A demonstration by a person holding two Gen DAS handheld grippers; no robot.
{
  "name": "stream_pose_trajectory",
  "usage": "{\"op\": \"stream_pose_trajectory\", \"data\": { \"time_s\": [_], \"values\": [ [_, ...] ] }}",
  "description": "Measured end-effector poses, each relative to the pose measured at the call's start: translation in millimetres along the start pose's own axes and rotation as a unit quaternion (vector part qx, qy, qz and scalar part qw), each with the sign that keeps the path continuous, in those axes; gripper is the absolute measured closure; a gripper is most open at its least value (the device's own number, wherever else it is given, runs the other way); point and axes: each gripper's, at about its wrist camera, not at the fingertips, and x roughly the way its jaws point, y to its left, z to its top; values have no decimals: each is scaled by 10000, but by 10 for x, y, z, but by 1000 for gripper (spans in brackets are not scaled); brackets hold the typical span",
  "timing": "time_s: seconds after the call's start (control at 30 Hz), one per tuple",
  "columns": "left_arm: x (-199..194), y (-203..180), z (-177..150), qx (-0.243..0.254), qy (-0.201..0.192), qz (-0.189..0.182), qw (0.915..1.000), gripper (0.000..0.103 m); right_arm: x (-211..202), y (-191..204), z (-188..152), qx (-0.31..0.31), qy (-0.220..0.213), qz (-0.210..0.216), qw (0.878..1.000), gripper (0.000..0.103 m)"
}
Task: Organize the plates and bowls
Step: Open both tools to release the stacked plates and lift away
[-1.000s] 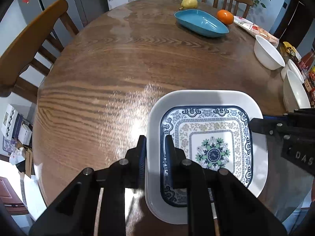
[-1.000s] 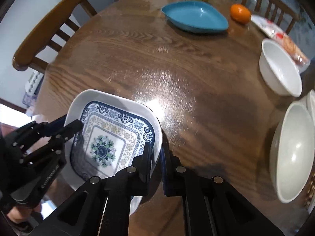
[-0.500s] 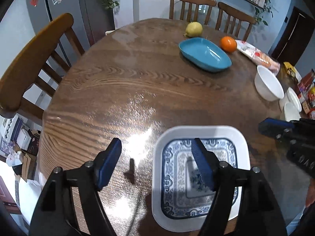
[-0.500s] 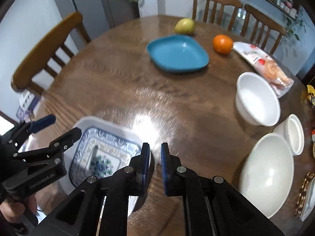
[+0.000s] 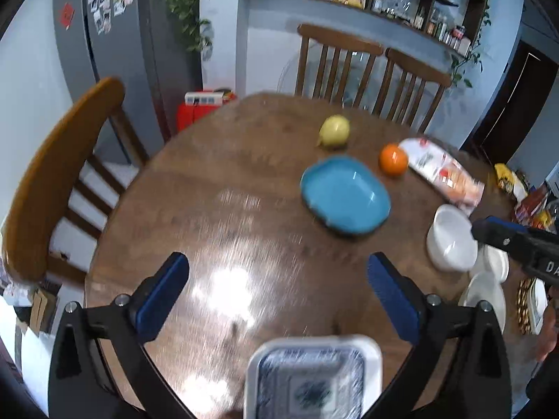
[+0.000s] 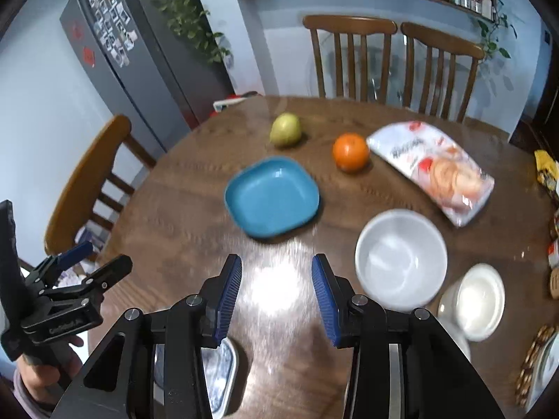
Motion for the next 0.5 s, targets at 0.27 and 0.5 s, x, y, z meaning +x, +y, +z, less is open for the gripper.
{"op": "stream_pose_trajectory", "data": {
  "time_s": [0.27,0.5],
  "values": [
    [486,-236,543,-110,262,38,9996,1,386,-247,603,108,118,8,9999,60],
    [1298,-272,459,-508,961,111,9940,1,1151,-466,684,244,478,-203,9984,60]
  ]
}}
